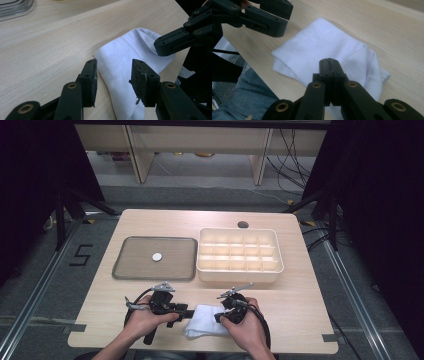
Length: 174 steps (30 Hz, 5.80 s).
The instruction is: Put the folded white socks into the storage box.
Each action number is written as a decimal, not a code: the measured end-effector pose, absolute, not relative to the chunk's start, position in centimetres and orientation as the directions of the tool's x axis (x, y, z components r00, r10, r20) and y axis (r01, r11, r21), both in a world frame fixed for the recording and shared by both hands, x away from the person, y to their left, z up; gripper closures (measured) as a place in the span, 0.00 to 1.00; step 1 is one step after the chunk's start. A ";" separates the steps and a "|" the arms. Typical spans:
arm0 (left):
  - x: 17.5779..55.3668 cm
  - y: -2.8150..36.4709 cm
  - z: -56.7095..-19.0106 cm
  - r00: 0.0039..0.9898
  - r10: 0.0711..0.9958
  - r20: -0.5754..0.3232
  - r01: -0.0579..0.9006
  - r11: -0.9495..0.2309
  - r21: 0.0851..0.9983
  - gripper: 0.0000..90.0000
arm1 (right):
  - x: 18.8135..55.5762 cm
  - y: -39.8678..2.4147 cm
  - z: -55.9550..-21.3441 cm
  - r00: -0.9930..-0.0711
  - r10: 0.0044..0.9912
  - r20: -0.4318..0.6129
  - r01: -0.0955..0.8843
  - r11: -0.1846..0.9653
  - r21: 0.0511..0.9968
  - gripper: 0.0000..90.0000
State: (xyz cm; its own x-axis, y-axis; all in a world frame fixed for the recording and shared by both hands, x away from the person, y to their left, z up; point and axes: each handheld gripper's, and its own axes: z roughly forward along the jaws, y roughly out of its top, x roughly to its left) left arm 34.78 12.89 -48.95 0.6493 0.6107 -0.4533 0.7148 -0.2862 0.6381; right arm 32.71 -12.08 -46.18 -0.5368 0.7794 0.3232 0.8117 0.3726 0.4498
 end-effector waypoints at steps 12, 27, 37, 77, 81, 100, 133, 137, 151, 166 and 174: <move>34.6 13.3 -49.4 0.632 0.620 -0.466 0.732 -0.279 0.621 0.62 | 32.7 -11.1 -46.4 -0.531 0.773 0.348 0.821 0.366 0.439 1.00; 34.8 12.3 -50.2 0.600 0.627 -0.496 0.767 -0.273 0.581 0.61 | 33.2 -10.5 -47.7 -0.505 0.791 0.344 0.843 0.365 0.396 1.00; 34.8 11.4 -50.8 0.589 0.630 -0.505 0.785 -0.300 0.542 0.63 | 33.3 -10.4 -48.5 -0.496 0.791 0.357 0.852 0.366 0.373 1.00; 34.7 10.6 -48.9 0.601 0.529 -0.599 0.783 -0.239 0.575 0.92 | 33.8 -11.2 -48.3 -0.480 0.764 0.431 0.858 0.307 0.412 0.97; 34.8 10.6 -48.8 0.599 0.532 -0.599 0.785 -0.242 0.570 0.92 | 33.8 -14.2 -45.2 -0.446 0.786 0.428 0.844 0.211 0.493 1.00; 34.8 10.5 -48.5 0.607 0.535 -0.587 0.779 -0.254 0.574 0.92 | 34.0 -16.7 -48.0 -0.387 0.845 0.369 0.875 0.212 0.434 0.99; 34.9 10.4 -48.1 0.601 0.538 -0.591 0.779 -0.228 0.585 0.92 | 34.0 -14.9 -48.6 -0.411 0.846 0.341 0.866 0.246 0.434 1.00; 35.0 10.4 -48.1 0.610 0.521 -0.598 0.775 -0.233 0.588 0.92 | 33.9 -14.7 -48.5 -0.413 0.848 0.332 0.864 0.249 0.438 1.00; 35.1 10.5 -47.9 0.620 0.528 -0.581 0.763 -0.233 0.603 0.92 | 33.9 -14.2 -48.5 -0.421 0.848 0.322 0.862 0.263 0.434 1.00; 35.2 10.4 -47.7 0.615 0.541 -0.573 0.762 -0.221 0.609 0.92 | 34.0 -13.4 -48.5 -0.426 0.844 0.326 0.864 0.273 0.423 1.00; 35.3 10.4 -47.6 0.621 0.534 -0.574 0.758 -0.223 0.612 0.92 | 34.1 -13.0 -48.6 -0.427 0.848 0.315 0.862 0.275 0.426 1.00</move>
State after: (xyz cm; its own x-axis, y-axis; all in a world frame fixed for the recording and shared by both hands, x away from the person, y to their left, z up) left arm 35.34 10.43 -47.60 0.6209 0.5336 -0.5742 0.7583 -0.2234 0.6124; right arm 34.13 -13.03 -48.56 -0.4267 0.8476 0.3154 0.8619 0.2754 0.4258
